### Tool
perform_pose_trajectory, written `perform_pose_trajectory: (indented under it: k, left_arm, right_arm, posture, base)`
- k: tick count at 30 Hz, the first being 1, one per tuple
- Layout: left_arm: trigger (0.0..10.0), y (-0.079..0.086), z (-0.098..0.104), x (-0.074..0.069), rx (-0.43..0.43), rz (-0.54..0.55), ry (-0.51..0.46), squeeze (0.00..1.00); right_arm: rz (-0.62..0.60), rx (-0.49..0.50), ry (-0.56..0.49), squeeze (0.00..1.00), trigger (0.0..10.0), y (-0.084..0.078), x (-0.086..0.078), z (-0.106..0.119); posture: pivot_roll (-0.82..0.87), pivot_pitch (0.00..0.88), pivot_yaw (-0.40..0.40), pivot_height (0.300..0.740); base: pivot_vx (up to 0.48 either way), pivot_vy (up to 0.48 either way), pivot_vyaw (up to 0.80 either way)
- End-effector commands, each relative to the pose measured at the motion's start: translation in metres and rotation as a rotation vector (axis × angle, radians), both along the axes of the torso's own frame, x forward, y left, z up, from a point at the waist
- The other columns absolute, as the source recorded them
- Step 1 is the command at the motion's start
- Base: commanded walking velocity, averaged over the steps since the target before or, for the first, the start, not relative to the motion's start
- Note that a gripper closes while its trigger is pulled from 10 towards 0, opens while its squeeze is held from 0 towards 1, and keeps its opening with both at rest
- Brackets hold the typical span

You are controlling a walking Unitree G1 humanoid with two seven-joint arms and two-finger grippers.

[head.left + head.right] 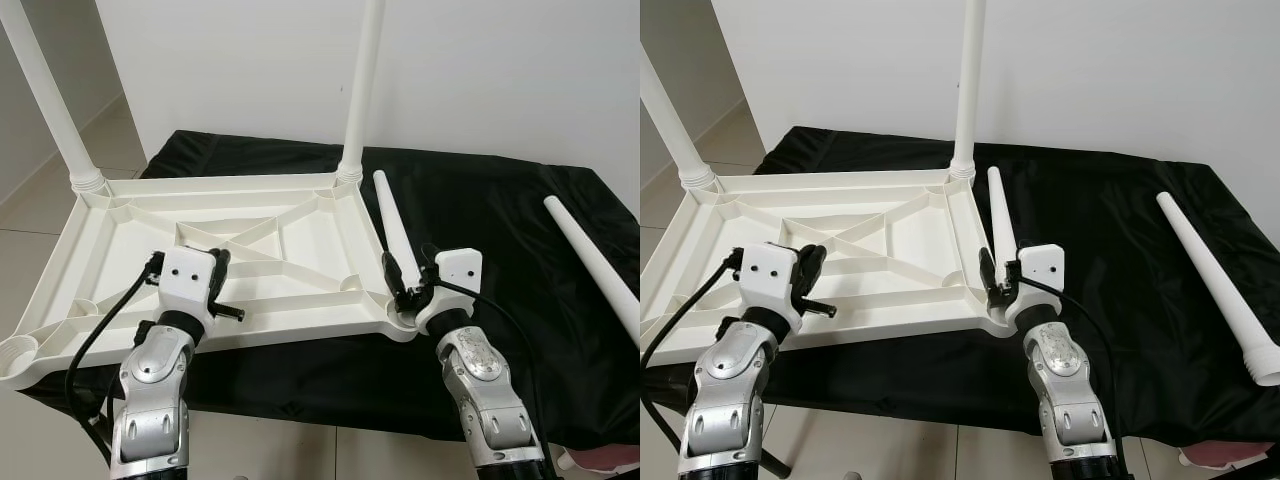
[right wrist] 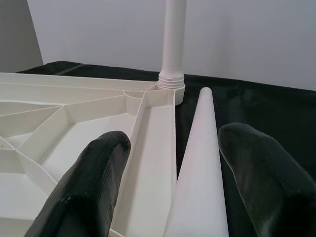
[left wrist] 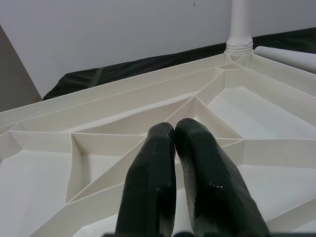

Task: Building children table

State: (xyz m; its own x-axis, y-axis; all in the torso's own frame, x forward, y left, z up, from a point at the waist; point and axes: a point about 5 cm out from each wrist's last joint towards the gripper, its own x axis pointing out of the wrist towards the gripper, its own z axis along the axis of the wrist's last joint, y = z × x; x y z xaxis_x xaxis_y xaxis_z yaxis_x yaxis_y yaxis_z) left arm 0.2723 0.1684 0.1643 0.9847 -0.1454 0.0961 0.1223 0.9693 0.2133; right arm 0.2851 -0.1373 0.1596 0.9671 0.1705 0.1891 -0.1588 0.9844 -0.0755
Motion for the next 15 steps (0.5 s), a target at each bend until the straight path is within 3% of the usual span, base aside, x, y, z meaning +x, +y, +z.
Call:
perform_pose_trajectory:
  k: [1,15]
  left_arm:
    - [10.0,0.0024,0.0001,0.0016,-0.030,0.153,-0.023,0.00]
    - [10.0,0.0029,-0.0002,0.0027,-0.036,0.157,-0.021,0.00]
  right_arm:
    - [-0.009,-0.007,-0.002,0.00,10.0,-0.0018,-0.0002,-0.0013]
    - [-0.005,-0.010,-0.003,0.00,10.0,-0.0012,0.0006,-0.0009]
  posture:
    - [0.10,0.031,-0.056,0.740]
    - [0.10,0.030,-0.058,0.740]
  base:
    - [0.000,0.000,0.00]
    - [0.000,0.000,0.00]
